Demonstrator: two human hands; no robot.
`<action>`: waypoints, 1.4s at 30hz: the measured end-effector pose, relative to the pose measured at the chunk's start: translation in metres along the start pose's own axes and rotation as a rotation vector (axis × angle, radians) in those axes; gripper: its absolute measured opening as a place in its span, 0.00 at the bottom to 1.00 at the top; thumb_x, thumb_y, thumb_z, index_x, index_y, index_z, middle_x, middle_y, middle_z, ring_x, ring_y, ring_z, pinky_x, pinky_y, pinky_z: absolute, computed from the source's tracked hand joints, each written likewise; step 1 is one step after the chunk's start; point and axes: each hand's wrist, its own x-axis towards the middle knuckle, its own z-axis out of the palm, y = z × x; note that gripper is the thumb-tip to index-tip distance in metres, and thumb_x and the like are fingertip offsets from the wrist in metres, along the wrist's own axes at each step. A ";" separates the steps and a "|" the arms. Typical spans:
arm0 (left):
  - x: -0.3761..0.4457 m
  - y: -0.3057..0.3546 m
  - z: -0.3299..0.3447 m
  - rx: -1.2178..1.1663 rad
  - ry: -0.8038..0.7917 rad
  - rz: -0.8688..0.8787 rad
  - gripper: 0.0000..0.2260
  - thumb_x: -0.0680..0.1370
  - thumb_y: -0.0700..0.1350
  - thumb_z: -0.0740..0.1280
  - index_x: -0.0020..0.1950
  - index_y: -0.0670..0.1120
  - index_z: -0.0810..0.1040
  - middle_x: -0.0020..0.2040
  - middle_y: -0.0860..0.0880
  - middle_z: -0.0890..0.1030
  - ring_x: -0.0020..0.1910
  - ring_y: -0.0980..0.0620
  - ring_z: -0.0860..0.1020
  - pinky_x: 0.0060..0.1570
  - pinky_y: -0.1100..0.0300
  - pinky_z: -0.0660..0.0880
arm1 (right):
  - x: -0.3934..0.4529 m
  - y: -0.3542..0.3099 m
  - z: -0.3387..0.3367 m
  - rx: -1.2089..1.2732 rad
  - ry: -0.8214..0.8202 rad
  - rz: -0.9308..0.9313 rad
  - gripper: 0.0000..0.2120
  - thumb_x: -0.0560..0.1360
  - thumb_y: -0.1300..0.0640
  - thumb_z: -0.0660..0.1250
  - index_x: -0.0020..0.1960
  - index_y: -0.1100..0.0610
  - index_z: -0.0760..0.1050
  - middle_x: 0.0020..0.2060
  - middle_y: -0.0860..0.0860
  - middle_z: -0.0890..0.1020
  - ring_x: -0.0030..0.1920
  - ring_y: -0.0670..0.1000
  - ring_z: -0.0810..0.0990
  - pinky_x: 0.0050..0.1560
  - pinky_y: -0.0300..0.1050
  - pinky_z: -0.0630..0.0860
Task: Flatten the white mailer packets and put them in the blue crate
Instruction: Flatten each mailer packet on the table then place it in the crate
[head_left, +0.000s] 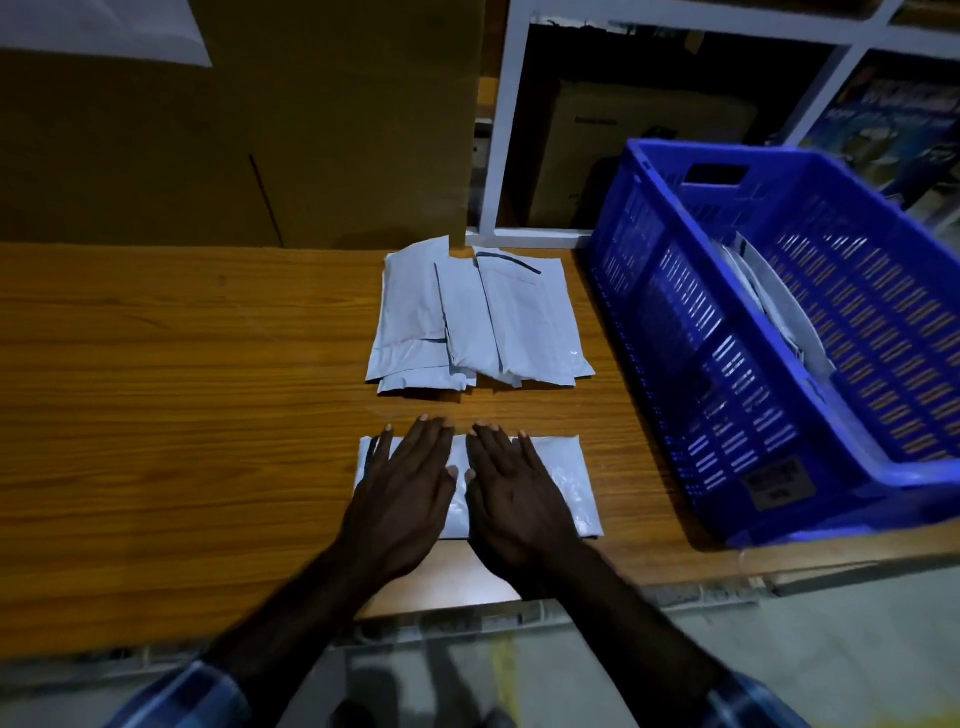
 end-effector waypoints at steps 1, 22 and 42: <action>-0.001 -0.004 -0.003 -0.032 0.023 -0.022 0.25 0.84 0.52 0.46 0.75 0.42 0.66 0.75 0.46 0.66 0.76 0.49 0.60 0.75 0.50 0.48 | 0.004 -0.006 -0.002 0.004 0.016 -0.003 0.23 0.84 0.56 0.50 0.70 0.68 0.70 0.71 0.63 0.71 0.74 0.59 0.67 0.73 0.60 0.63; -0.012 -0.021 -0.010 0.018 0.003 -0.003 0.25 0.82 0.50 0.49 0.74 0.39 0.67 0.75 0.42 0.67 0.75 0.45 0.63 0.73 0.49 0.50 | 0.006 -0.022 -0.001 0.007 0.006 -0.074 0.21 0.83 0.58 0.54 0.70 0.69 0.69 0.70 0.64 0.71 0.73 0.60 0.67 0.73 0.59 0.63; 0.015 0.029 -0.008 0.135 -0.040 0.013 0.24 0.79 0.50 0.51 0.61 0.41 0.81 0.62 0.43 0.80 0.67 0.43 0.75 0.66 0.36 0.68 | 0.003 0.018 -0.015 -0.051 -0.080 0.027 0.24 0.81 0.54 0.50 0.65 0.67 0.75 0.64 0.63 0.77 0.66 0.62 0.76 0.66 0.65 0.69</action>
